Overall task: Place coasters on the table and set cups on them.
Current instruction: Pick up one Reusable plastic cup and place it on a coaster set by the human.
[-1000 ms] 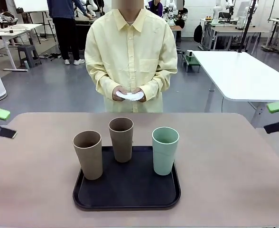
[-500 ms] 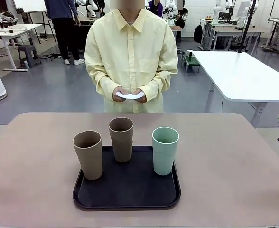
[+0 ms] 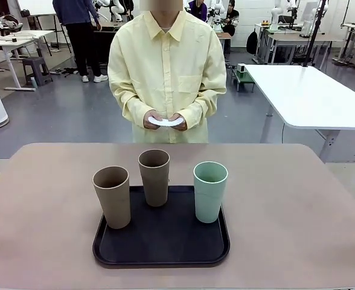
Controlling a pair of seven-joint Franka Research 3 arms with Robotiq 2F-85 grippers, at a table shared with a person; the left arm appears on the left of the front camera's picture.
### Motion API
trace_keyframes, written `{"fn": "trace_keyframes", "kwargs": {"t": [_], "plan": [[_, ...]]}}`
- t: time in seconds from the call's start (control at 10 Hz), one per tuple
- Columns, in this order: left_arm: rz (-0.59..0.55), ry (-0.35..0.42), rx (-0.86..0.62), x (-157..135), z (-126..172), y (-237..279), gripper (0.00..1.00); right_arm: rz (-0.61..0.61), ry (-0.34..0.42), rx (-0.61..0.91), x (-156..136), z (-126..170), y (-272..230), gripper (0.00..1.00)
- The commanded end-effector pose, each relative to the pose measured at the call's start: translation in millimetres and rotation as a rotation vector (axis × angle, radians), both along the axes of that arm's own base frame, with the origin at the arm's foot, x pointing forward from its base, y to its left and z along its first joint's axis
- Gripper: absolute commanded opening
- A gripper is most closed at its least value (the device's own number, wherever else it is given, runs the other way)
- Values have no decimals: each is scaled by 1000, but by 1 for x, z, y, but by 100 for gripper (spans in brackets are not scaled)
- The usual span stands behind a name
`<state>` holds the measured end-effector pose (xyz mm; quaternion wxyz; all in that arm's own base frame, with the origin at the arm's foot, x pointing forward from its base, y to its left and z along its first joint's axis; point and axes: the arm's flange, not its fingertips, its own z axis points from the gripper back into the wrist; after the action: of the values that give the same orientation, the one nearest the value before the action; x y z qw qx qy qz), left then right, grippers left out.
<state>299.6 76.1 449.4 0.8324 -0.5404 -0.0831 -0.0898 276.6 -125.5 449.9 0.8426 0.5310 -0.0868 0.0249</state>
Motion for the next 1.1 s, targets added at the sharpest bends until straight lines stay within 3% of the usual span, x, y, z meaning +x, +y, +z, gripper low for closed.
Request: {"fn": "trace_keyframes", "kwargs": {"t": [0.0, 1.0], "plan": [[15, 10, -20, -1, -5, 8, 100, -4, -3, 9, 1, -1, -1, 100], [15, 10, -20, -1, -5, 8, 100, -4, -3, 9, 1, -1, -1, 100]]}}
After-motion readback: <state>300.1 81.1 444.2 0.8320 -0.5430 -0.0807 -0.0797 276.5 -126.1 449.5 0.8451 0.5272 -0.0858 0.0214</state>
